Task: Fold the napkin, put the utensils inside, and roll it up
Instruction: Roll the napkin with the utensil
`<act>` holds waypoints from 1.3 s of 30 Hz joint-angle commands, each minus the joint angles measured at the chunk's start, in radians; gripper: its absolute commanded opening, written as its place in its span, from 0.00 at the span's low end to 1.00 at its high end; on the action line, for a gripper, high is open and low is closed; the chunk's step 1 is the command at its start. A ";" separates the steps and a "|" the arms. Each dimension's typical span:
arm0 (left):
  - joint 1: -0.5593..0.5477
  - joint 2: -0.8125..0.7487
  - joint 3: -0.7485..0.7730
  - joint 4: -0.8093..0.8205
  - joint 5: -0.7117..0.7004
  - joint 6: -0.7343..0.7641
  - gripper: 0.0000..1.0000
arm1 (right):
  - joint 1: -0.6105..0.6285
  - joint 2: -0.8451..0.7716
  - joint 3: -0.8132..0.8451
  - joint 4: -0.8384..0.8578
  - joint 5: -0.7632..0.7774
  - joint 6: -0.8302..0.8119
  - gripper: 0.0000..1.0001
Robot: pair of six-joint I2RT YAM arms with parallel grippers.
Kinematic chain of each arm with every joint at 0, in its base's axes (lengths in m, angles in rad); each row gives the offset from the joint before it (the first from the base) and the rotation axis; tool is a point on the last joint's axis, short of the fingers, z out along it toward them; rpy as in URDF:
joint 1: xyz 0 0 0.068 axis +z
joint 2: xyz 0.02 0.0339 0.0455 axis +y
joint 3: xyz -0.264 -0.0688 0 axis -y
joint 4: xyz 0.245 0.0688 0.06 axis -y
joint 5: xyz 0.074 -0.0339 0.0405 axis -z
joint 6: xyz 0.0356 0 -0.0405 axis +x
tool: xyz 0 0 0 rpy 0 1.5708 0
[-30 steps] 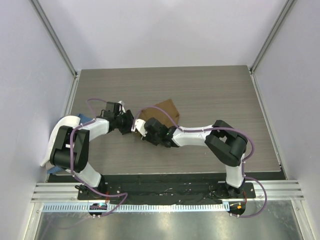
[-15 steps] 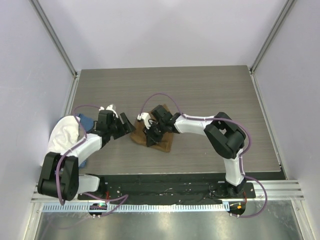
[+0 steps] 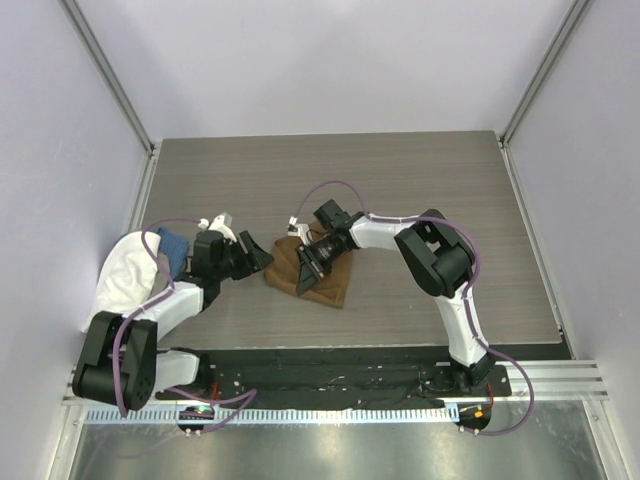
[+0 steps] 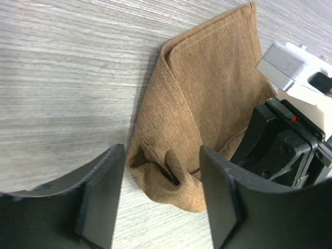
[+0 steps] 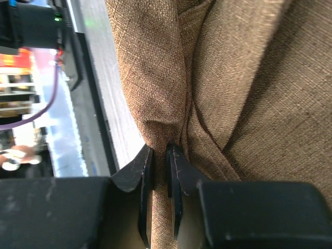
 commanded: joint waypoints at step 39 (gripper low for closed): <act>-0.006 0.360 0.174 -0.096 0.089 0.041 0.00 | -0.012 -0.335 -0.175 0.031 0.404 0.016 0.57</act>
